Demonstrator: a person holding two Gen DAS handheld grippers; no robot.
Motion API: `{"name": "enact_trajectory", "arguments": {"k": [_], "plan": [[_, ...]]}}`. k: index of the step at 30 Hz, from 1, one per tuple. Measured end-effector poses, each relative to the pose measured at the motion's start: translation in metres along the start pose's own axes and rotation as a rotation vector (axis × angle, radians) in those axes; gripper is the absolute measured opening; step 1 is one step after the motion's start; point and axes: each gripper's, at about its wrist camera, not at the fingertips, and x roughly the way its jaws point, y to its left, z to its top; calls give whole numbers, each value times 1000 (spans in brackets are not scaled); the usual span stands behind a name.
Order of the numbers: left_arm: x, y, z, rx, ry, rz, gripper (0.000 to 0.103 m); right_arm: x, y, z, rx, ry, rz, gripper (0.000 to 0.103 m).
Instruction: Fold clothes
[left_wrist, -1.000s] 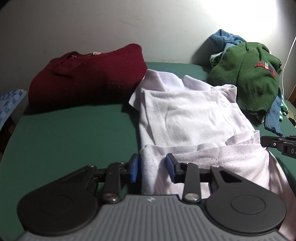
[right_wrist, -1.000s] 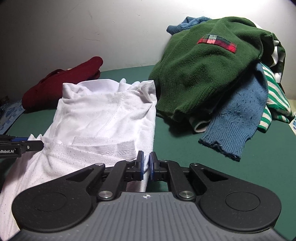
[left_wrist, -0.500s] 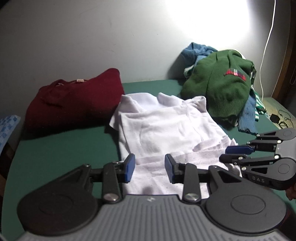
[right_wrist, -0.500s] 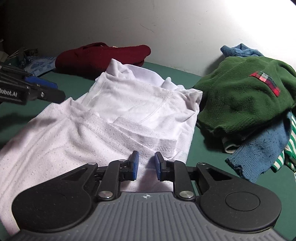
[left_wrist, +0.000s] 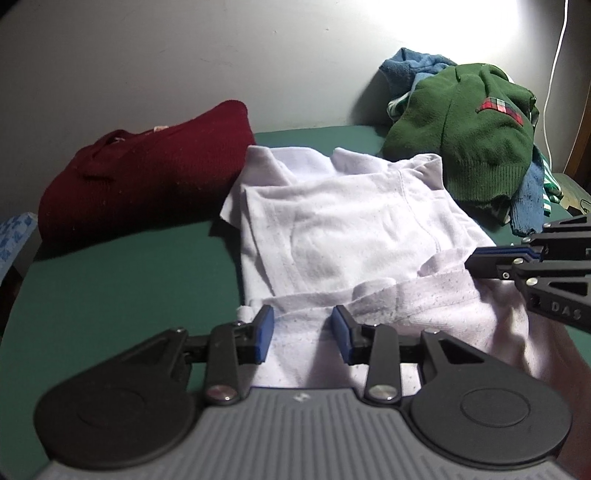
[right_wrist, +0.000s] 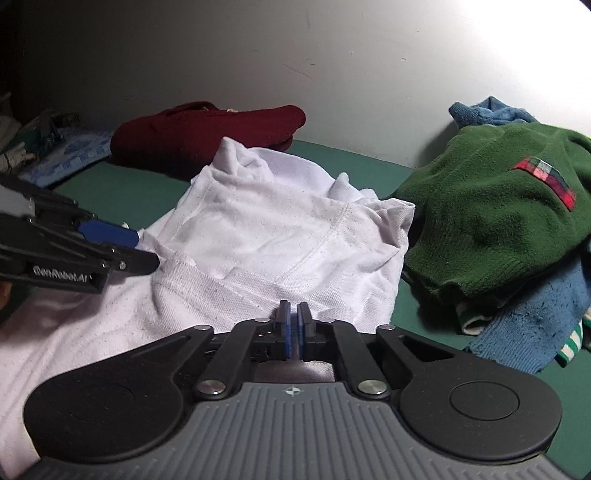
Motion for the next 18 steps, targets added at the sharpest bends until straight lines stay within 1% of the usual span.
{"name": "enact_trajectory", "arguments": {"k": [1,3,5,7,8,10,12,14,16,18], "plan": [[0,-1,0,-1,-2,2,40,-5,-3,1,24,-9,19,26],[0,-2,-1,-2,-5,6,40,-10,-3,1,19,-21,42,37],[0,-3,-2,-4,-9,10,41,-8,3,1,-15,-19,51,37],[0,-5,-2,-5,-11,15,42,0,6,1,-8,-7,68,37],[0,-5,-2,-2,-9,19,42,3,7,0,1,-2,72,36],[1,-6,0,-6,3,28,43,8,11,-2,8,2,52,20],[1,-7,2,-13,18,39,44,9,12,-1,35,-7,42,6],[1,-8,4,-21,32,50,46,9,8,3,79,-14,37,3],[2,-9,6,-28,46,61,48,12,3,5,112,-15,29,2],[2,-10,8,-34,60,72,49,18,5,4,102,0,15,3]]}}
